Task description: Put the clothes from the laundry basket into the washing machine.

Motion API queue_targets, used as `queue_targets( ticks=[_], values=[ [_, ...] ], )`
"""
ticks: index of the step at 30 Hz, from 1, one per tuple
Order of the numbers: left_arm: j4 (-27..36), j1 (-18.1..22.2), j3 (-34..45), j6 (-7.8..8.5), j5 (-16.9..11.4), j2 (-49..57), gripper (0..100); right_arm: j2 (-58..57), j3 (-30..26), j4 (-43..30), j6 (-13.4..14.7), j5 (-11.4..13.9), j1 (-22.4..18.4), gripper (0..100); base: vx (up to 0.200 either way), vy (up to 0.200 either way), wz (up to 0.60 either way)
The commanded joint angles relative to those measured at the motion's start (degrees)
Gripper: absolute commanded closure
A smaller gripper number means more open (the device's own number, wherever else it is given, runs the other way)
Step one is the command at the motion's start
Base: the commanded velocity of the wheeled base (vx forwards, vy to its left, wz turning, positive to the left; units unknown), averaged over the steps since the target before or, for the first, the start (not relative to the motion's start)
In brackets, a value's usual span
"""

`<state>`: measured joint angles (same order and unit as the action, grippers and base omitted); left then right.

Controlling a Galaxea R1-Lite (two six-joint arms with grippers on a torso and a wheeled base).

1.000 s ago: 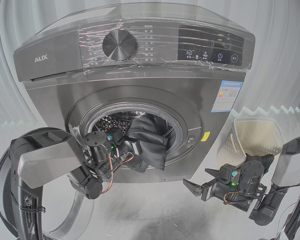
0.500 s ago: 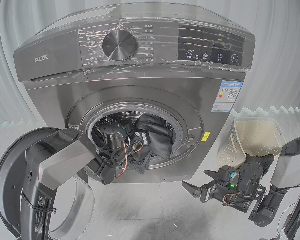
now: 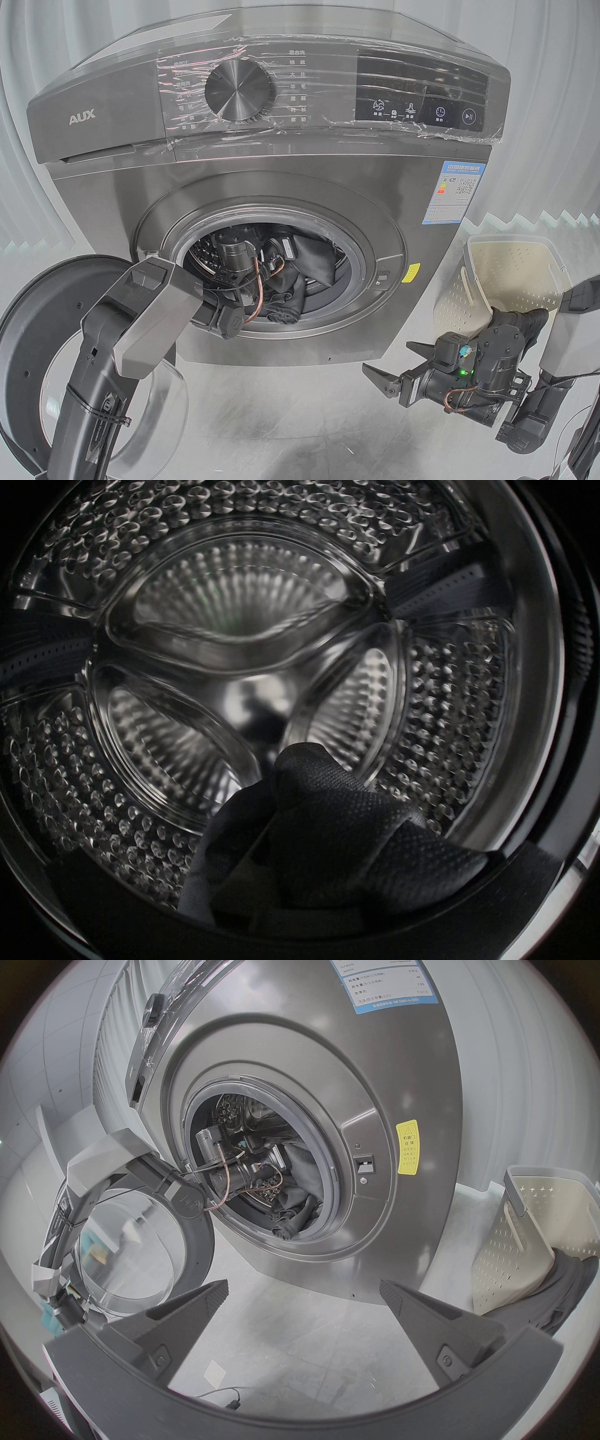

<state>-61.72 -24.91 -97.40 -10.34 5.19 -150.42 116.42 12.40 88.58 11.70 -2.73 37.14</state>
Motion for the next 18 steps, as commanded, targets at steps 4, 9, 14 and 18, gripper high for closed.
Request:
queue_targets(
  ticks=[4, 9, 14, 18],
  values=[
    [1.5, 1.2, -3.2, 0.05, 1.8, -3.1, 100, 0.5, -0.1, 0.0, 0.0, 0.0, 0.1, 0, 0.000, 0.000, 0.00],
    [1.2, 1.0, -0.7, 0.14, 1.8, -2.8, 0, 0.5, -0.1, 0.0, 0.0, 0.0, 0.0, 0, 0.000, 0.000, 0.00],
    [1.9, 0.3, 6.2, 0.14, 1.2, 1.1, 0, 0.5, -0.1, 0.0, 0.0, 0.0, 0.0, 0, 0.000, 0.000, 0.00],
    [4.2, -0.6, 13.5, 0.23, -1.0, 4.9, 0, 0.5, -0.1, 0.0, 0.0, 0.0, 0.1, 0, 0.000, 0.000, 0.00]
  ],
)
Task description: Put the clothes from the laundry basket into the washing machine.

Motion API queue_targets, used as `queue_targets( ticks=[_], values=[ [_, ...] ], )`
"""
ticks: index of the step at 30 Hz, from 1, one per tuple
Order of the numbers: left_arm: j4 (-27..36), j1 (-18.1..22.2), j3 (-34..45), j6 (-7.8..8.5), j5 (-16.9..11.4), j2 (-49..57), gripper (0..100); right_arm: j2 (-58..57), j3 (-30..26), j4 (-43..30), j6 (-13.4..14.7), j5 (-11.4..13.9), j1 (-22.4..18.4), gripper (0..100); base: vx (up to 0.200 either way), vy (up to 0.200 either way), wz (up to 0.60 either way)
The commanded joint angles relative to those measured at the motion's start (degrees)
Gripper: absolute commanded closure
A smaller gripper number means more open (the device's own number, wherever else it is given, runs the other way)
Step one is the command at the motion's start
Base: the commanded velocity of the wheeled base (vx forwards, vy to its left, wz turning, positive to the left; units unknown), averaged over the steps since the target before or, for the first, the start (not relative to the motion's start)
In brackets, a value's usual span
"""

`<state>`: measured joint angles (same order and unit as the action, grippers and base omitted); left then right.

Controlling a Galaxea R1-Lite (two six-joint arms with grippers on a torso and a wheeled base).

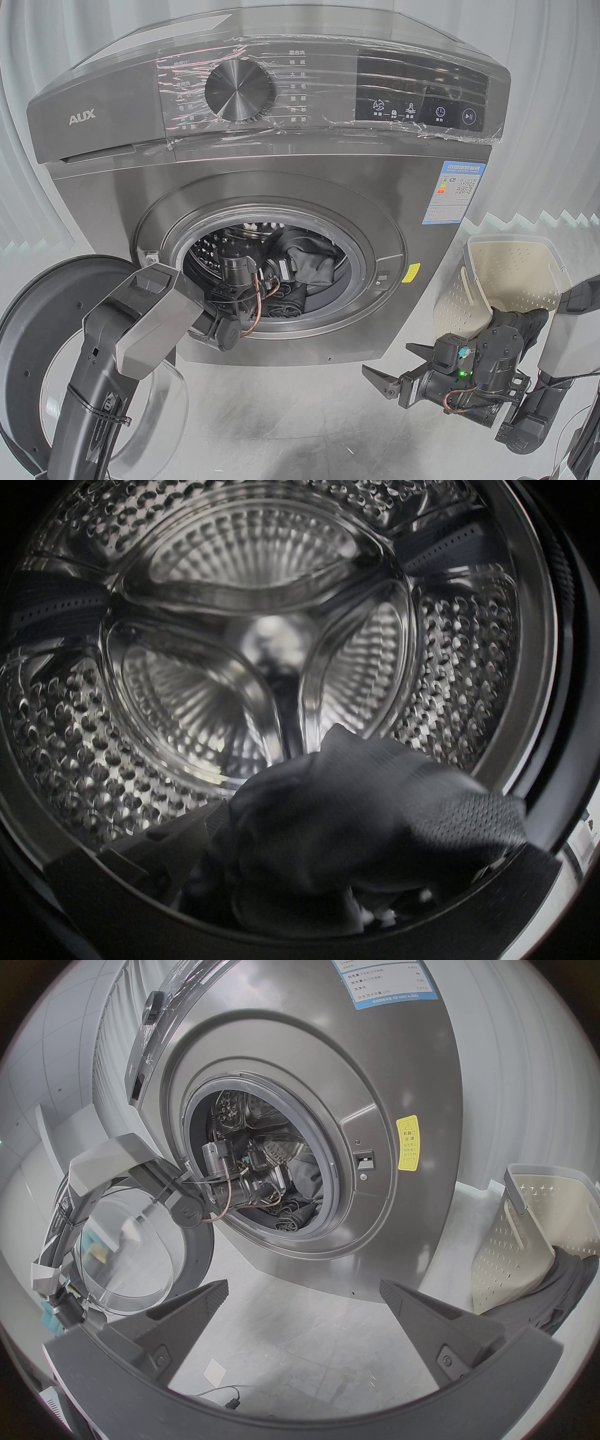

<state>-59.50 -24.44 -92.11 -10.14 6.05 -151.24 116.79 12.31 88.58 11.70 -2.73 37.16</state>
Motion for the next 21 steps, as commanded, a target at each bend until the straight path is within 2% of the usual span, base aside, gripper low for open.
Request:
queue_targets(
  ticks=[1, 3, 9, 18, 21],
  values=[
    [2.5, -1.2, 10.0, 0.04, -2.5, 6.6, 0, 0.1, 0.0, 0.0, 0.0, 0.0, 0.1, 0, 0.000, 0.000, 0.00],
    [3.5, -1.3, 12.0, 0.39, -3.4, 7.5, 0, 0.1, -0.1, 0.0, 0.0, 0.0, 0.3, 0, 0.000, 0.000, 0.00],
    [4.0, -1.3, 15.8, 3.90, -6.3, 7.8, 0, 0.1, 0.0, 0.0, 0.0, 0.0, 0.7, 0, 0.000, 0.000, 0.00],
    [3.3, -1.1, 13.9, 5.84, -6.6, 4.4, 0, 0.0, 0.0, 0.0, 0.0, 0.0, 0.7, 0, 0.000, 0.000, 0.00],
    [2.4, -1.1, 14.8, 5.92, -6.7, 4.8, 0, 0.0, 0.0, 0.1, 0.0, 0.0, 0.6, 0, 0.000, 0.000, 0.00]
  ],
)
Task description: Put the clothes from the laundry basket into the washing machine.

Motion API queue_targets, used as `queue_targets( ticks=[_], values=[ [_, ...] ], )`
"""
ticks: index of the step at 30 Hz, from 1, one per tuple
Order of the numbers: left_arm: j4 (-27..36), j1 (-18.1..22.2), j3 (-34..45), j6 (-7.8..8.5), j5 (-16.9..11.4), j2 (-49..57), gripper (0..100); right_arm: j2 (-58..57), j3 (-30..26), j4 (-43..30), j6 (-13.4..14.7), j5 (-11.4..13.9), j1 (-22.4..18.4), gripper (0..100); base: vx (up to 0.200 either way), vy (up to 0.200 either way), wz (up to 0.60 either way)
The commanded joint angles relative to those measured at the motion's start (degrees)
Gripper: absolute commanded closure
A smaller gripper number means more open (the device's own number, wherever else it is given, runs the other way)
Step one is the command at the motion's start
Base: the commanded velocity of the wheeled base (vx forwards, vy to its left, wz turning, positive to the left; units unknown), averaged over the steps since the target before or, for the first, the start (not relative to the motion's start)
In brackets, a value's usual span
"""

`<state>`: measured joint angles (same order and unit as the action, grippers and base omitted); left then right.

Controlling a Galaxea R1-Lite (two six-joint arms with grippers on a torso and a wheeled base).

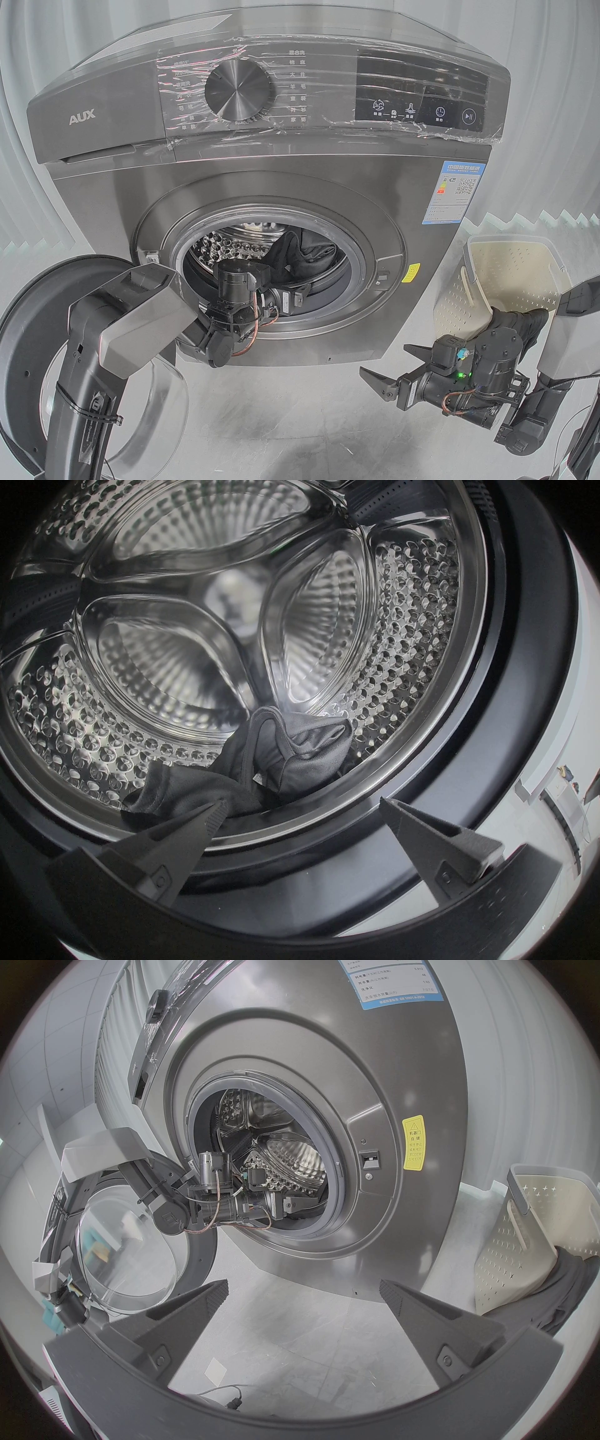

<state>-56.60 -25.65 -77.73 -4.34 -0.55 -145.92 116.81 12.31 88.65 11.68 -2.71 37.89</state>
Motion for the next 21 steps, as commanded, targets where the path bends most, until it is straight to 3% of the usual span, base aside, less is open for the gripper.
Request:
queue_targets(
  ticks=[1, 9, 14, 21],
  values=[
    [-0.8, 0.0, 0.9, 0.03, -0.1, -0.2, 0, 0.0, 0.0, 0.0, 0.0, 0.0, -0.1, 0, 0.000, 0.000, 0.00],
    [-6.4, -6.7, 25.7, -0.58, -1.0, 15.3, 0, -0.1, -0.3, 0.0, 0.0, 0.0, -0.1, 0, 0.000, 0.000, 0.00],
    [-12.0, -10.1, 35.6, -0.76, -0.9, 21.4, 0, -0.5, -1.1, 0.0, 0.0, 0.0, -0.1, 0, 0.000, 0.000, 0.00],
    [-13.6, -12.8, 46.0, -0.93, -0.8, 30.6, 0, -1.4, -2.0, 0.0, 0.1, 0.0, 0.0, 0, 0.000, 0.000, 0.00]
  ],
)
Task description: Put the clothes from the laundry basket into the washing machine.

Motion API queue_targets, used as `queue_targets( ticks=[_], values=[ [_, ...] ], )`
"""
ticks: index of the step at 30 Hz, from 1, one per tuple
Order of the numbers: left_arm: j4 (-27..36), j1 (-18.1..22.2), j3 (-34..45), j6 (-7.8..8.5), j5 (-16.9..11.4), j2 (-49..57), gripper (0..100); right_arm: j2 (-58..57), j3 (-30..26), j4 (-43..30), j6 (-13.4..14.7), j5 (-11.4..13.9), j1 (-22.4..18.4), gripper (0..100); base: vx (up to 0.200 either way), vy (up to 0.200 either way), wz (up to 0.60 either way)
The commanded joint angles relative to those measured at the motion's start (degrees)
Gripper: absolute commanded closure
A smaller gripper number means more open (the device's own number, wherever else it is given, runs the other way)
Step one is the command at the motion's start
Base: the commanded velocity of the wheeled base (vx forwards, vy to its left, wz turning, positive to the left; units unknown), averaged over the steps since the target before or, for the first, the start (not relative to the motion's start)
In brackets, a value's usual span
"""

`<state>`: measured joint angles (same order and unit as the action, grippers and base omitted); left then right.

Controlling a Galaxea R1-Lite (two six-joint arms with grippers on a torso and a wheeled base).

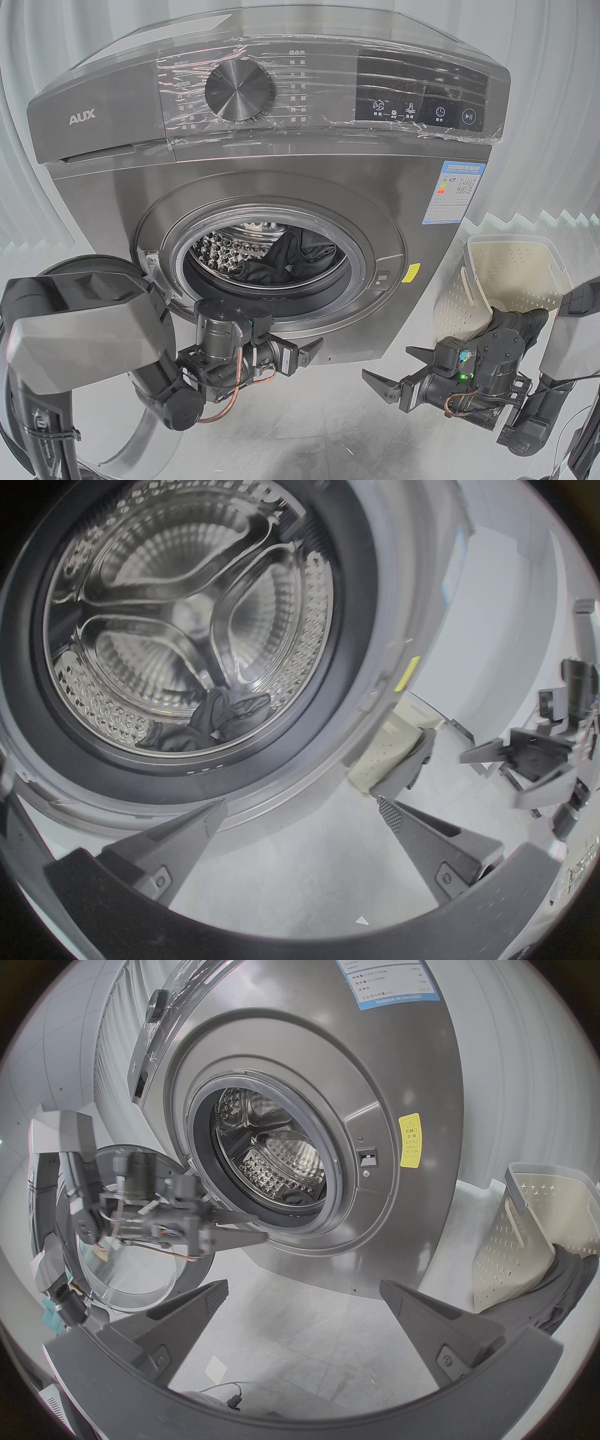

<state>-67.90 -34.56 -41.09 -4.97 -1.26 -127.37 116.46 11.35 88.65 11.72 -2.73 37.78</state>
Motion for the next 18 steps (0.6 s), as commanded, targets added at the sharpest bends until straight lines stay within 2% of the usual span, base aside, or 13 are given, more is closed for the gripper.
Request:
queue_targets(
  ticks=[1, 4, 7, 12, 13, 14, 16, 18],
  values=[
    [-2.3, -4.2, 10.4, -0.30, -0.2, 13.4, 0, -1.1, -1.2, 0.0, 0.1, 0.0, 0.1, 0, 0.000, 0.000, 0.00],
    [-2.3, -4.8, 13.4, -0.56, -0.2, 17.3, 0, -1.4, -1.2, 0.0, 0.1, 0.0, 0.1, 0, 0.000, 0.000, 0.00],
    [-1.8, -5.0, 15.6, -1.62, -0.1, 22.3, 0, -2.6, -1.4, -0.1, 0.1, 0.0, 0.0, 0, 0.000, 0.000, 0.00],
    [-1.4, -5.0, 18.5, -4.87, 0.0, 29.1, 0, -6.2, -2.4, -0.2, -0.2, 0.0, -0.2, 0, 0.000, 0.000, 0.00],
    [-1.4, -5.0, 19.4, -6.72, 0.5, 32.0, 0, -7.9, -2.7, -0.2, -0.3, -0.1, -0.2, 0, 0.000, 0.000, 0.00],
    [-0.9, -4.9, 19.7, -7.59, 0.6, 33.8, 0, -9.0, -3.2, -0.2, -0.4, -0.1, -0.1, 0, 0.000, 0.000, 0.00],
    [-0.5, -4.8, 20.0, -8.12, 0.9, 35.2, 0, -9.9, -3.7, -0.2, -0.5, -0.1, 0.0, 0, 0.000, 0.000, 0.00],
    [3.7, -4.0, 20.8, -8.30, 2.3, 41.6, 0, -11.3, -4.7, -0.2, -0.4, -0.1, -0.1, 0, 0.000, 0.000, 0.00]
  ],
)
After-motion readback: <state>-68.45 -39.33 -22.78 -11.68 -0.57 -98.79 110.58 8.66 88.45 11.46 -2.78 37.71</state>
